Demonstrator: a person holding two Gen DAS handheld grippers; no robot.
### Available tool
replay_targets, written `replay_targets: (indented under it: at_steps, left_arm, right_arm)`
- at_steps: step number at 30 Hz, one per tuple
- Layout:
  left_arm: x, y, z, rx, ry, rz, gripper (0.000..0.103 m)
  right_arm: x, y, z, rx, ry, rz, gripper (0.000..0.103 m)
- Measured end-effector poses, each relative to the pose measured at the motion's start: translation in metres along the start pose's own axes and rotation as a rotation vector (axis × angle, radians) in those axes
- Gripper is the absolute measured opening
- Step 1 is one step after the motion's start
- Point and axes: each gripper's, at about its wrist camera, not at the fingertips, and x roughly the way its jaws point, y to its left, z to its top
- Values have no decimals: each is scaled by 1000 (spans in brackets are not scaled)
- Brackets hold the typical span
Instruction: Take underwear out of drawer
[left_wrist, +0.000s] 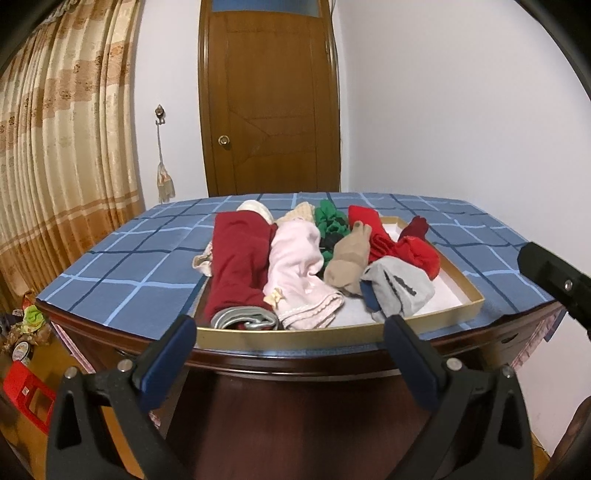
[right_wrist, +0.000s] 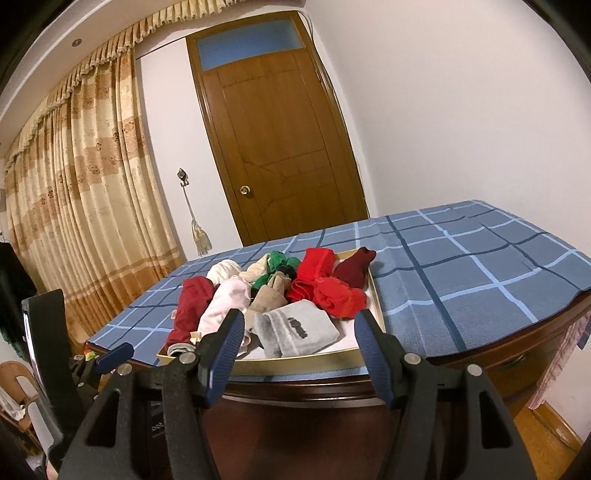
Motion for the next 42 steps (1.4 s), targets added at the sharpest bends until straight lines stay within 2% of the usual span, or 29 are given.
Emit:
replay_targets:
  at_steps: [19,42]
  left_arm:
    - [-29,7,-4,-1,-67,7,103]
    - [-34,10,-3,-4,-81,21,103]
  right_arm:
    - [-17,12,-5,-36,-29,11,65]
    - [-22,17,-7,-43,-44,22,65]
